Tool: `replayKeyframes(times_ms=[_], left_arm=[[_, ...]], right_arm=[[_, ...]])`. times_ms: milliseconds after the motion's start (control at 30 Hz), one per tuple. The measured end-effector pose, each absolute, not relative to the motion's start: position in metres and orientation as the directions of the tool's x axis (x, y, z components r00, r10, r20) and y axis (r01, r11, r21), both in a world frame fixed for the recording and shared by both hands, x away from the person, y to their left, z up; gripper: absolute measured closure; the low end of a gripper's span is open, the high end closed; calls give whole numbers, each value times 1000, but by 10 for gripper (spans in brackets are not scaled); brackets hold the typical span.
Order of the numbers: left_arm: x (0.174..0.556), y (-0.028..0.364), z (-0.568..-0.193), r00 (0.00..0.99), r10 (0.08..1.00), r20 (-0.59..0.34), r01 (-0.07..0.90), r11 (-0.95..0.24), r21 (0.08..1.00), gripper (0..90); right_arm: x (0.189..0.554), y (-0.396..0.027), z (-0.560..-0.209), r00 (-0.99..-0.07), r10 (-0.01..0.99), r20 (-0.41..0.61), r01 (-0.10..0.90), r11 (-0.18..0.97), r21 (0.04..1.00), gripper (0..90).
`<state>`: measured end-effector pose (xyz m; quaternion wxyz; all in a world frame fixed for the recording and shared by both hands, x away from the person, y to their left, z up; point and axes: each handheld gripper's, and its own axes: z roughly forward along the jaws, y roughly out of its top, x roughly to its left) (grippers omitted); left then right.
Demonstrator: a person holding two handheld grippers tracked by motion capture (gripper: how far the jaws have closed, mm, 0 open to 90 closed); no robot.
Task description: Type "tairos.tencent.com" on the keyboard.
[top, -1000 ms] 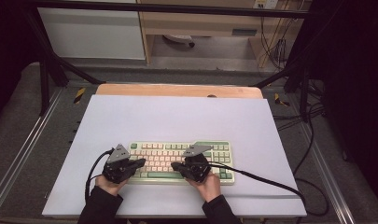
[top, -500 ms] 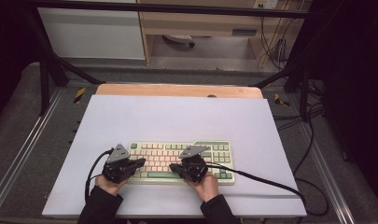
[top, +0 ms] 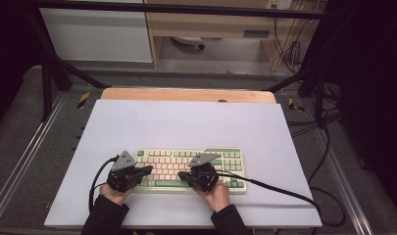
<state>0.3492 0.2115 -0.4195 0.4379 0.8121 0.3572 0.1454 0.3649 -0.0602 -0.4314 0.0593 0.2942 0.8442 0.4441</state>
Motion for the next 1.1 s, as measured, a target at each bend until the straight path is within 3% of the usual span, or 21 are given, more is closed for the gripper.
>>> replayKeyframes(times_ms=[1100], left_arm=[[356,181,-412,727,683,-65,435,-386,813,900]], right_arm=[[362,-112,-419,-773,617,146,458,384,802,897]])
